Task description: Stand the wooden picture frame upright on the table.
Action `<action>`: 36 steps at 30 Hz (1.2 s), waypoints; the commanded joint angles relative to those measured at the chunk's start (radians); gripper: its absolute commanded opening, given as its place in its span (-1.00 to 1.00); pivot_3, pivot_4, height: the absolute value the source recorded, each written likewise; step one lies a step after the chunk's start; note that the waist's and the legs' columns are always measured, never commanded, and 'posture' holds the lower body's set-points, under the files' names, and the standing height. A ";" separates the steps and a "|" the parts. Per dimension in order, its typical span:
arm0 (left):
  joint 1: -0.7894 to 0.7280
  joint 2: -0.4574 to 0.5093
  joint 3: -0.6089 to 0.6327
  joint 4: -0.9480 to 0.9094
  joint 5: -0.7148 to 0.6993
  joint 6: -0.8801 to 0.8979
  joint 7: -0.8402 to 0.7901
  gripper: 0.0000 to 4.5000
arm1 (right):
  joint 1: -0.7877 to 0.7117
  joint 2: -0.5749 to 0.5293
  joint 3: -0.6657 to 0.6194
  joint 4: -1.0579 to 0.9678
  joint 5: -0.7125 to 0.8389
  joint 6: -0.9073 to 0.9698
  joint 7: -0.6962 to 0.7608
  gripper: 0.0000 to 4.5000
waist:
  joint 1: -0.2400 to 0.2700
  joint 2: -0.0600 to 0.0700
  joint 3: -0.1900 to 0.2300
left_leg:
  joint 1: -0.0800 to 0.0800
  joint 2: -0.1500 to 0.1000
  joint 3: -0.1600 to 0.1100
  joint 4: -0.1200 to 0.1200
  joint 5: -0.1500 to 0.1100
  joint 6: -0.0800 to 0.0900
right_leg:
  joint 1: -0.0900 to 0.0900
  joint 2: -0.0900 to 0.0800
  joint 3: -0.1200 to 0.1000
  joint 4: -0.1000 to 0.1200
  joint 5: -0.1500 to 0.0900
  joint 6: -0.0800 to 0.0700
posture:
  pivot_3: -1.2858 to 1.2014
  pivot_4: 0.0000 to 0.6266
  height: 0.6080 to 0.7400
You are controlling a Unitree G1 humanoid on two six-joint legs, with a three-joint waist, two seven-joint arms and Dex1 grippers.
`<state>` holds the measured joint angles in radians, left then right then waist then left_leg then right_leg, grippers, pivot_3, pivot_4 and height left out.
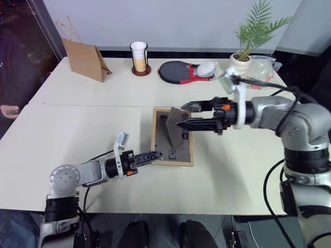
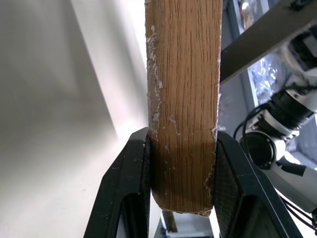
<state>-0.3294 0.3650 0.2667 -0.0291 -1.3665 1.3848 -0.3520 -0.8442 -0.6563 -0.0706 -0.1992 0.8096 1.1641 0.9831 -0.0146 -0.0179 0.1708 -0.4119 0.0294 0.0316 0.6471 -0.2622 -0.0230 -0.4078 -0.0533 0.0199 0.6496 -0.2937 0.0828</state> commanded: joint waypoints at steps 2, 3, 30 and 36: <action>-0.022 0.004 0.017 -0.004 -0.033 -0.020 -0.015 -0.55 | 0.030 -0.031 -0.053 -0.064 0.051 0.010 -0.024 0.96 | 0.001 0.000 0.000 | 0.000 0.000 0.000 0.000 0.000 0.000 | 0.000 0.000 0.000 0.000 0.000 0.000 | 0.03 -0.52 1.00; -0.023 0.004 0.016 -0.004 -0.034 -0.020 -0.015 -0.55 | 0.038 -0.035 -0.055 -0.065 0.051 0.008 -0.030 0.96 | 0.001 0.000 0.000 | 0.000 0.000 0.000 0.000 0.000 0.000 | 0.000 0.000 0.000 0.000 0.000 0.000 | 0.03 -0.52 1.00; -0.033 0.113 -0.055 0.023 -0.419 -0.068 0.152 -0.55 | -0.004 -0.212 0.406 0.659 -1.755 -2.202 -1.181 0.96 | -0.003 0.000 0.000 | 0.002 0.001 0.004 0.003 0.007 -0.012 | 0.000 0.007 0.004 0.004 0.000 0.001 | 0.03 -0.52 1.00; -0.013 0.131 -0.089 0.000 -0.448 -0.096 0.168 -0.55 | -0.124 -0.160 0.508 0.780 -1.887 -2.257 -1.317 0.96 | -0.003 0.000 0.000 | 0.003 0.001 0.004 0.003 0.007 -0.012 | 0.000 0.007 0.004 0.005 0.000 0.001 | 0.03 -0.52 1.00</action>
<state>-0.3427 0.4896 0.1719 0.0047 -1.7640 1.3073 -0.1756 -0.9329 -0.8168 0.4362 0.5643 -1.0602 -1.0804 -0.2919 -0.0179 -0.0179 0.1710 -0.4091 0.0303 0.0352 0.6497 -0.2547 -0.0354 -0.4078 -0.0465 0.0244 0.6543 -0.2937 0.0836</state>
